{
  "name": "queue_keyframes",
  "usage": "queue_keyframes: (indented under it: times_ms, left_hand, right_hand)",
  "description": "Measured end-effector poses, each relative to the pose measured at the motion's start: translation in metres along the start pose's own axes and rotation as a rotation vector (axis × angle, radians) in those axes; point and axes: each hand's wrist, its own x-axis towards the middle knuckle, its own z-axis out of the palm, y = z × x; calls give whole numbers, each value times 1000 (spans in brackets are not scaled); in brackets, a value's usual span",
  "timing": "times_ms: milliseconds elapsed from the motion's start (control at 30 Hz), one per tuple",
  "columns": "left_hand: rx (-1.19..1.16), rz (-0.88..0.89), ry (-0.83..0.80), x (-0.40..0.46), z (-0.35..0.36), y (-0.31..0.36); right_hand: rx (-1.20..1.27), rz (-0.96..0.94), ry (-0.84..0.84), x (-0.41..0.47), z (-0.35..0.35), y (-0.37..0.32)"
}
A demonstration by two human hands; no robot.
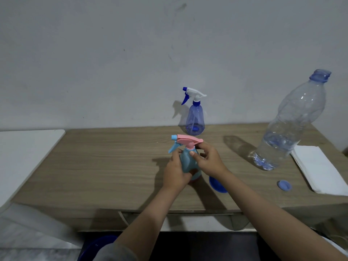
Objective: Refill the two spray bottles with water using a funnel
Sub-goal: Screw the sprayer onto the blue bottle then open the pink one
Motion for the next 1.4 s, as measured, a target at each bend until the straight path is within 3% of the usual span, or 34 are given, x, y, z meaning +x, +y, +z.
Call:
queue_keyframes:
  times_ms: [100, 300, 500, 633, 900, 1133, 1400]
  left_hand:
    - [-11, 3, 4, -1, 1, 1]
    - [-27, 4, -5, -3, 2, -1]
    - [-39, -18, 14, -2, 0, 4]
    - [-43, -18, 13, -4, -1, 5]
    - [-49, -8, 26, -5, 2, 0]
    - [-123, -39, 37, -9, 3, -1]
    - [-137, -50, 64, -10, 5, -4]
  right_hand:
    - [91, 55, -2, -1, -6, 1]
    - [137, 57, 197, -2, 7, -1]
    - [122, 32, 74, -4, 4, 11]
    - [189, 91, 161, -2, 8, 7]
    - [216, 38, 56, -6, 4, 4]
    - [194, 91, 153, -1, 10, 8]
    - [202, 51, -2, -2, -9, -5]
